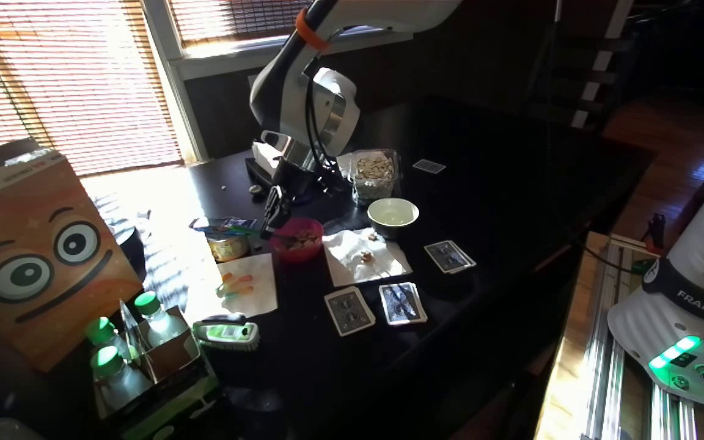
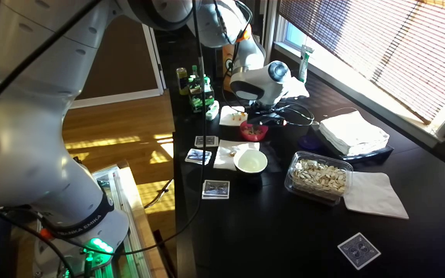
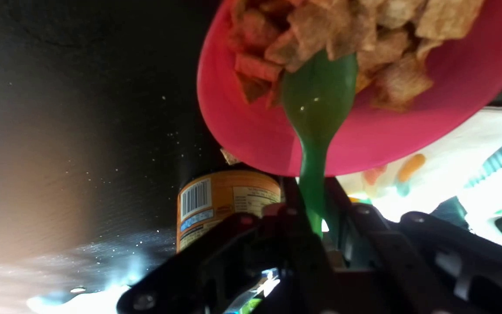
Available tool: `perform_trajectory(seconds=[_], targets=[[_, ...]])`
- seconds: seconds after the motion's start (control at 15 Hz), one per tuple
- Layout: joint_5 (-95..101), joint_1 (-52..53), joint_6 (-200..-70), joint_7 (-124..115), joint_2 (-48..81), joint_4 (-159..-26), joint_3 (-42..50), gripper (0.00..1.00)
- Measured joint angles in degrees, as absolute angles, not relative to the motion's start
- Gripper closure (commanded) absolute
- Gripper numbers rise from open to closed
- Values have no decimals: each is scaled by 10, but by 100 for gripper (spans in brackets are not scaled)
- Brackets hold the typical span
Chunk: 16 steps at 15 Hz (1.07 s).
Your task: Use the green spoon to take out some of the contents in the pink bowl and put them in the white bowl.
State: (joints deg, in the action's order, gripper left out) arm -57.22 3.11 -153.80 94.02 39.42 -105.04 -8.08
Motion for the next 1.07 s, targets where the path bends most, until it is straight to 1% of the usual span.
perform_trajectory(seconds=[0.67, 1.07], targets=[[-490, 32, -1568, 869, 394, -1057, -85, 96], [-444, 22, -1604, 843, 388, -1073, -106, 96]])
